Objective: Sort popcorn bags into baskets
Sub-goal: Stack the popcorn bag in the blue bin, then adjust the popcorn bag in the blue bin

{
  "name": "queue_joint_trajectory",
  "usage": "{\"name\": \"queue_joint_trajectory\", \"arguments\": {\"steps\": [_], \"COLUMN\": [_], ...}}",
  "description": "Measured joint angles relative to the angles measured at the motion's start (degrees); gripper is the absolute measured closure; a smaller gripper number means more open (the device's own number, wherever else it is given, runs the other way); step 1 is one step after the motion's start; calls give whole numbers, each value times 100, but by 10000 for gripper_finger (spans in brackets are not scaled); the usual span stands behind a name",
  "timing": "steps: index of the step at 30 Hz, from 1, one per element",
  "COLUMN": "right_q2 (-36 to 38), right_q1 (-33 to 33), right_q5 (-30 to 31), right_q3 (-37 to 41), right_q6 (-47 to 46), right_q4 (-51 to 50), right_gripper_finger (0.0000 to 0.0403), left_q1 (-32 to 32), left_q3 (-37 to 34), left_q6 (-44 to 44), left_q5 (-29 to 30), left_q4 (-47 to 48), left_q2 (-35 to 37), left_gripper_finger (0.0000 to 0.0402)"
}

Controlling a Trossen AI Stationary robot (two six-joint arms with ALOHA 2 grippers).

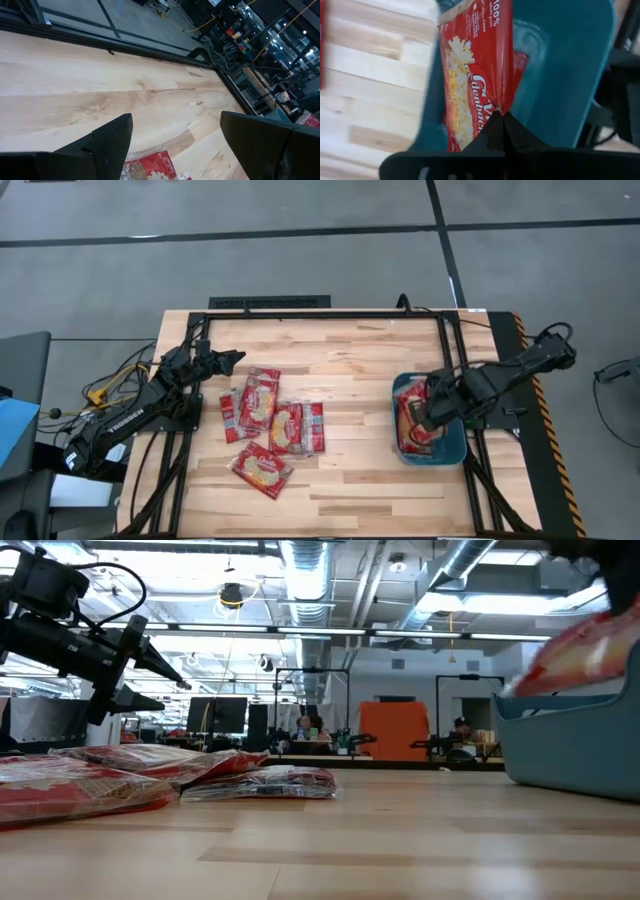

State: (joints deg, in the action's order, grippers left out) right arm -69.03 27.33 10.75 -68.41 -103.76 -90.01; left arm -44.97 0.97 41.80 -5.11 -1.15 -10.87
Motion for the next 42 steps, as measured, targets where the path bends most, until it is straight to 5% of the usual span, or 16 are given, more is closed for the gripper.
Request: {"name": "queue_joint_trajectory", "arguments": {"steps": [8, 25, 42], "right_q2": [-194, -732, -833], "right_q1": [283, 104, -217], "right_q5": [-324, -338, -530], "right_q3": [506, 637, 634], "right_q6": [-911, -708, 47], "right_q4": [95, 686, 969], "right_gripper_finger": [402, 394, 307], "left_q1": [-2, 0, 0], "left_q3": [0, 0, 0], "left_q6": [42, 89, -103], "left_q5": [138, 147, 147], "left_q4": [22, 24, 24], "left_q2": [0, 0, 0], "left_gripper_finger": [111, 111, 111]}}
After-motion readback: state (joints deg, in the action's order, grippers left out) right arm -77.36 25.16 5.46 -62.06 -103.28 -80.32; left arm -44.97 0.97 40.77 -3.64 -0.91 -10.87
